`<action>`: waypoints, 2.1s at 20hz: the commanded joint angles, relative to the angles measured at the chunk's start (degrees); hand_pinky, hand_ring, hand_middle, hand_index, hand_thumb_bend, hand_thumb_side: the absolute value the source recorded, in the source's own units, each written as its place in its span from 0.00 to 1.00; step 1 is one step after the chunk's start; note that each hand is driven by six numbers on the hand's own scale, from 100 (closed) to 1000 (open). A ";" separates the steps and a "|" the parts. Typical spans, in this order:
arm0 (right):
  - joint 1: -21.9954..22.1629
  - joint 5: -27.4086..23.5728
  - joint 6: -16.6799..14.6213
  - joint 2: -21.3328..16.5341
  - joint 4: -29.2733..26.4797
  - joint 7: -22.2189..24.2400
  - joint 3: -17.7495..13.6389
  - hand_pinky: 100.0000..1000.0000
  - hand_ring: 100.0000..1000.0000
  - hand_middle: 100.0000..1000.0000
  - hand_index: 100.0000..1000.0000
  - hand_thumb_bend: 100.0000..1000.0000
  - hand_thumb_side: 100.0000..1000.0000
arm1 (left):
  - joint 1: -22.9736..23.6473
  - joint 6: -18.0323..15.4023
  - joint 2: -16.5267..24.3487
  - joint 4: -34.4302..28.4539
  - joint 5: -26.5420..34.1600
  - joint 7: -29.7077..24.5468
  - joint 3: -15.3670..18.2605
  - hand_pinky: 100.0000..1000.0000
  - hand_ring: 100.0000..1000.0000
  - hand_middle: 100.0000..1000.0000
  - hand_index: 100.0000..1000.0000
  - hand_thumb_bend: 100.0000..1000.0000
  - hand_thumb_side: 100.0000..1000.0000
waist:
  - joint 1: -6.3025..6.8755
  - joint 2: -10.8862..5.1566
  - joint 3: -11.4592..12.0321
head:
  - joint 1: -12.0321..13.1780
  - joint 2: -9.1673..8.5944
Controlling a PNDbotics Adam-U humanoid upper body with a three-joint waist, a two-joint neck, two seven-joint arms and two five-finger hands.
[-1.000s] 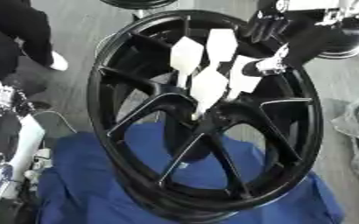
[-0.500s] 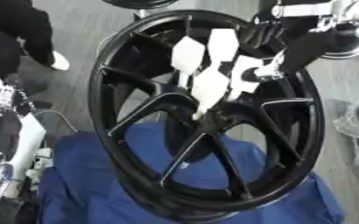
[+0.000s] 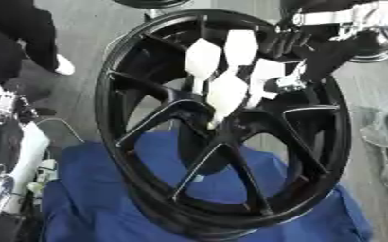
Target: Pull the pin out of the wheel hub.
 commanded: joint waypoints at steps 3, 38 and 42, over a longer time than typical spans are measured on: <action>-0.52 0.40 2.04 -0.44 1.69 3.48 -0.52 0.81 0.77 0.63 0.78 0.39 0.33 | -0.74 0.00 1.57 -1.29 -0.41 -0.21 0.17 0.59 0.78 0.64 0.67 0.05 0.89 | 0.48 -0.75 0.06 | -0.10 0.27; 2.74 -13.46 6.67 -3.09 -2.91 -17.46 -7.44 0.63 0.47 0.29 0.35 0.00 0.07 | -0.48 0.84 1.64 -1.05 -0.96 0.03 0.37 0.58 0.78 0.62 0.66 0.05 0.90 | 0.45 -1.03 -0.21 | -0.02 0.13; 4.60 -14.94 6.06 -4.97 -4.72 -19.11 -10.69 0.62 0.46 0.27 0.34 0.00 0.05 | -0.42 0.87 1.67 -1.02 -1.02 0.06 0.44 0.58 0.78 0.62 0.66 0.05 0.90 | 0.47 -0.95 -0.33 | 0.07 0.20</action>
